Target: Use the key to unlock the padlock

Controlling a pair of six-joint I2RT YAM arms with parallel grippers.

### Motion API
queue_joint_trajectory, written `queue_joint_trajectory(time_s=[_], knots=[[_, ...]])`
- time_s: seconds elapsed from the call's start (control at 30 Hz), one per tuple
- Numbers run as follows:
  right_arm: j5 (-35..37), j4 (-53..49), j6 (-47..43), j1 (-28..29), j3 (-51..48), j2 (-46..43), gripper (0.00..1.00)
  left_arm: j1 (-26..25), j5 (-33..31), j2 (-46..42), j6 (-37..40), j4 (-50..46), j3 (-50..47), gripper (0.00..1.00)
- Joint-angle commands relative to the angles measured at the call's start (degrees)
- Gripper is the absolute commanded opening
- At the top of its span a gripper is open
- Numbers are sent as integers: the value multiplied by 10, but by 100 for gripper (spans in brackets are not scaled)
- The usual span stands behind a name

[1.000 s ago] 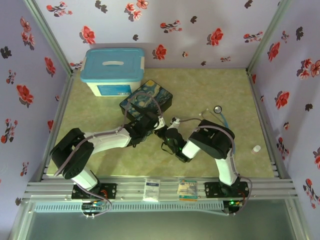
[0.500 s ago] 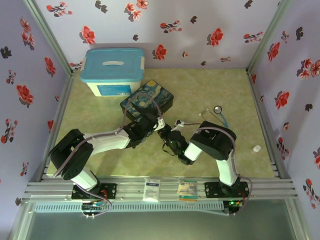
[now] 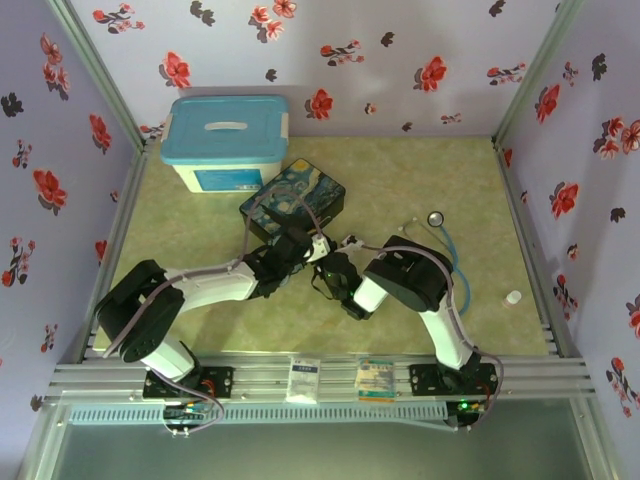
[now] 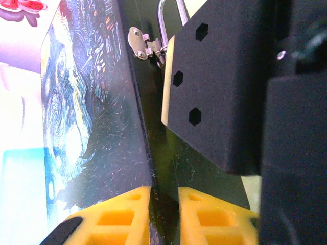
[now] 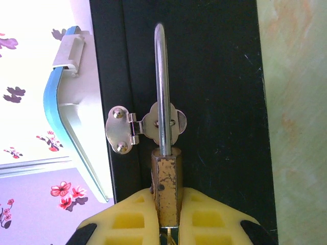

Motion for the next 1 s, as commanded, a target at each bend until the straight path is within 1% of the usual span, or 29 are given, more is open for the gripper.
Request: queue_joint_trajectory(time_s=[0.0, 0.07, 0.2, 0.3, 0.33, 0.4, 0.43, 0.5, 0.57, 0.67, 0.73, 0.77, 0.83, 0.87, 0.93, 0.97], knots=[[53, 8, -7, -43, -11, -23, 0, -2, 42, 29, 4, -154, -47, 19], [30, 8, -24, -59, -15, -29, 0, -2, 42, 29, 5, -154, -48, 19], [46, 8, -35, -81, -34, -35, 0, -2, 37, 34, 5, -153, -50, 18], [17, 8, -19, -97, -28, -26, 0, -2, 35, 32, 7, -150, -53, 16], [10, 8, -28, -97, -23, -29, 0, -3, 35, 31, 7, -148, -53, 15], [-31, 8, -74, -94, -3, -39, 0, -2, 31, 34, 8, -146, -53, 15], [-33, 8, -90, -88, -1, -47, 0, -2, 29, 35, 12, -146, -52, 15], [-5, 8, -112, -87, -14, -66, 0, -1, 26, 38, 12, -146, -51, 15], [17, 8, -101, -93, -24, -67, 0, -1, 25, 38, 8, -147, -50, 15], [26, 8, -86, -105, -21, -44, 0, 0, 21, 37, 9, -146, -53, 14], [28, 8, -41, -111, -14, -11, 0, 0, 21, 35, 10, -147, -55, 13], [28, 8, -41, -112, -9, -3, 0, 0, 22, 35, 9, -146, -55, 13], [11, 8, -65, -111, 5, -2, 0, 0, 21, 36, 7, -146, -56, 13], [-3, 8, -97, -110, 14, -10, 0, 0, 21, 36, 8, -146, -56, 13], [-42, 6, -234, -103, 25, -50, 0, 0, 22, 38, 9, -146, -55, 13], [-30, 3, -264, -96, 17, -66, 0, 0, 22, 38, 9, -145, -55, 13]])
